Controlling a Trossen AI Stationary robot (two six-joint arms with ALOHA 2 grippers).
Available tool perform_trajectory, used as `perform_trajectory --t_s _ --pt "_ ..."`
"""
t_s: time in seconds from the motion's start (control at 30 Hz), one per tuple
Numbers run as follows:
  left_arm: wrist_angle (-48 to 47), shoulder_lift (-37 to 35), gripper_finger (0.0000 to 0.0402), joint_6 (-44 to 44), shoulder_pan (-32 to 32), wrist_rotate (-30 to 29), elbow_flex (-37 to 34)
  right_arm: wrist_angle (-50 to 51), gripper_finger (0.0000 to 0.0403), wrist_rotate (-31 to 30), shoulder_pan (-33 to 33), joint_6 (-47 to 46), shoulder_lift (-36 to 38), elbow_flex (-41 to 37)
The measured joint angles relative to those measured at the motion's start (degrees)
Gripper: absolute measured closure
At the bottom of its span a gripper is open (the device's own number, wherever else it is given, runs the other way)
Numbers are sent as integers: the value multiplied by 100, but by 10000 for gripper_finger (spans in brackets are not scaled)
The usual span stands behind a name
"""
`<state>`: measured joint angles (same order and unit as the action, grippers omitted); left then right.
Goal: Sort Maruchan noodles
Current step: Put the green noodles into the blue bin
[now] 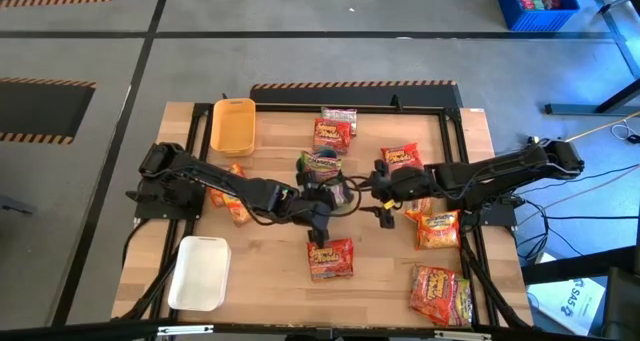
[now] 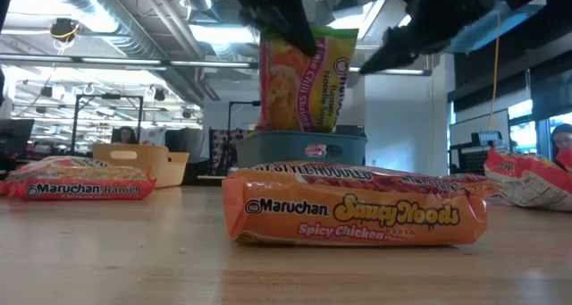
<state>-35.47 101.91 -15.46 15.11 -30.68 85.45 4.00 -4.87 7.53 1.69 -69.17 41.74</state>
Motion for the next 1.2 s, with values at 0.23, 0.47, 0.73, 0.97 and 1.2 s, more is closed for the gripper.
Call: perform_trajectory --t_s 0.23,0.47,0.73,0.97,1.2 --pt "126 -61 330 68 57 -26 0 -1493 127 143 0 355 -131 -539" --pt "483 -187 330 171 180 -36 2 -2772 127 418 -2 783 -151 -1062" --pt "1098 -237 330 523 173 85 7 -3242 127 538 -1 939 -360 -1078" --pt "1332 -241 331 575 175 126 4 -3656 128 549 -4 1080 -612 -1067" --pt "1352 -239 331 669 175 173 4 -3769 170 547 -6 1181 -614 -1065"
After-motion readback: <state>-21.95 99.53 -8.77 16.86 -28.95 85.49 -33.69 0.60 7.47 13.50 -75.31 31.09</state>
